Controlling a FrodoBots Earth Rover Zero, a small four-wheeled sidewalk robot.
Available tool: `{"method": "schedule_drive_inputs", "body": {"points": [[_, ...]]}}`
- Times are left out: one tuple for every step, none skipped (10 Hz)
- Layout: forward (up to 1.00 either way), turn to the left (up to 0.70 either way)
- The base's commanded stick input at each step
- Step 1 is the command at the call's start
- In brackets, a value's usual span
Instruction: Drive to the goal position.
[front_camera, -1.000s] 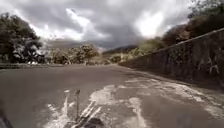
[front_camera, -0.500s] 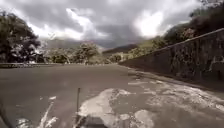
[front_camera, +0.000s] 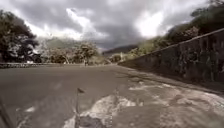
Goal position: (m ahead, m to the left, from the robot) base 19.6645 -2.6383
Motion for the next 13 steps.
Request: {"method": "schedule_drive_inputs", "body": {"points": [[1.00,-0.10],[1.00,-0.04],[1.00,0.00],[1.00,0.00],[1.00,0.00],[1.00,0.00],[1.00,0.00],[1.00,0.00],[1.00,0.00],[1.00,0.00],[1.00,0.00],[1.00,0.00],[1.00,0.00]]}}
